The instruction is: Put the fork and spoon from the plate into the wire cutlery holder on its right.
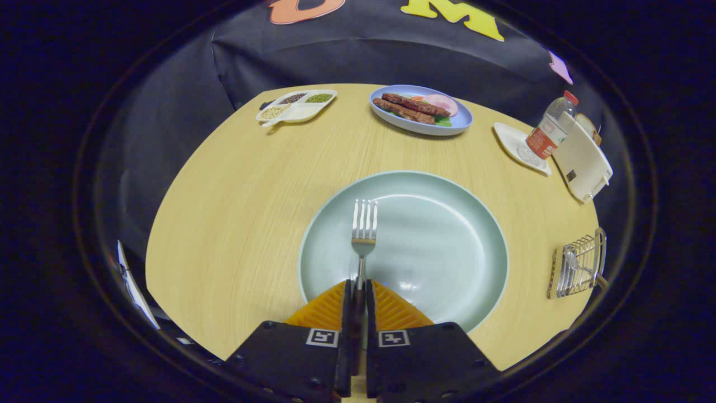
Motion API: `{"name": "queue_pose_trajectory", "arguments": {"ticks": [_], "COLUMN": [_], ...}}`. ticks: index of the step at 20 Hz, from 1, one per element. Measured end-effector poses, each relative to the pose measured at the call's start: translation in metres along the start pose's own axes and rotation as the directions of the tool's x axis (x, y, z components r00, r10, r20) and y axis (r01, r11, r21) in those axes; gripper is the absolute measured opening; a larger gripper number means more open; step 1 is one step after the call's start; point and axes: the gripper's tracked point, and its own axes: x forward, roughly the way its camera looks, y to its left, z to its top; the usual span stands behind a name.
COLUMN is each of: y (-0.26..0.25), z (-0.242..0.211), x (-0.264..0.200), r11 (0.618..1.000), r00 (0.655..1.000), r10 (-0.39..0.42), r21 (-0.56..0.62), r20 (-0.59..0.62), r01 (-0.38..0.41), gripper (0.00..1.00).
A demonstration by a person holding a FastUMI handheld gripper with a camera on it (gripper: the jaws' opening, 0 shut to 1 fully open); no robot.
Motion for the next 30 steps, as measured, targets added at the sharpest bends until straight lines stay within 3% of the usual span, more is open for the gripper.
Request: {"name": "queue_pose_trajectory", "arguments": {"ticks": [2, 4, 14, 21, 30], "y": [0.003, 0.002, -0.045, -0.116, -0.243], "z": [-0.006, -0.005, -0.007, -0.007, -0.015], "x": [0.002, 0.000, -0.063, -0.115, -0.171], "r11": [1.000, 0.999, 0.993, 0.993, 0.990], "r00": [1.000, 0.999, 0.996, 0.996, 0.993], "r10": [0.008, 0.029, 0.079, 0.035, -0.044], "r21": [0.021, 0.040, 0.081, 0.109, 0.137], "r20": [-0.021, -0.021, 0.040, 0.077, 0.108], "r01": [-0.007, -0.028, -0.082, -0.043, 0.029], "gripper": [0.17, 0.06, 0.06, 0.06, 0.06]}}
